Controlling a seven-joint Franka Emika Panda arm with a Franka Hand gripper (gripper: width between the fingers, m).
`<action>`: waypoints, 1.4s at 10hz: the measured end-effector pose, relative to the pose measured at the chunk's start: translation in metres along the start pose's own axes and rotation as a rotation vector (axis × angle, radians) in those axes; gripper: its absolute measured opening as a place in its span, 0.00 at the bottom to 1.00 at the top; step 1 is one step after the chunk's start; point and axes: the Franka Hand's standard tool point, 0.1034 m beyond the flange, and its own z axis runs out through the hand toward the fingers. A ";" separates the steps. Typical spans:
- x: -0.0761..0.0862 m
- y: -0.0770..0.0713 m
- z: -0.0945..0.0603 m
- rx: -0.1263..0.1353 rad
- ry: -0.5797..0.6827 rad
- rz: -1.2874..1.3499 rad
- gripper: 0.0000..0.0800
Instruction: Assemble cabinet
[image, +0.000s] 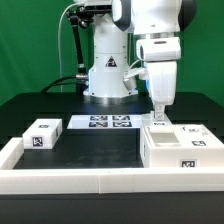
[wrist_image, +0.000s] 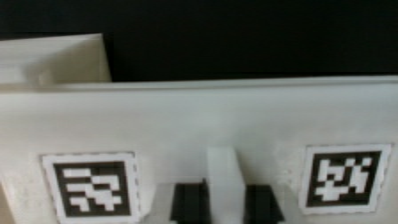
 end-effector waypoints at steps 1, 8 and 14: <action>-0.003 0.005 0.000 0.002 -0.001 -0.015 0.09; 0.001 0.054 -0.001 0.007 0.000 -0.012 0.09; 0.000 0.059 -0.001 0.009 0.000 -0.024 0.09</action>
Offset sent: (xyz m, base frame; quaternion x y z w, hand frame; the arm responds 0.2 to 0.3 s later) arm 0.0334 0.0082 -0.0002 0.0068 0.0066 -0.0368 0.9993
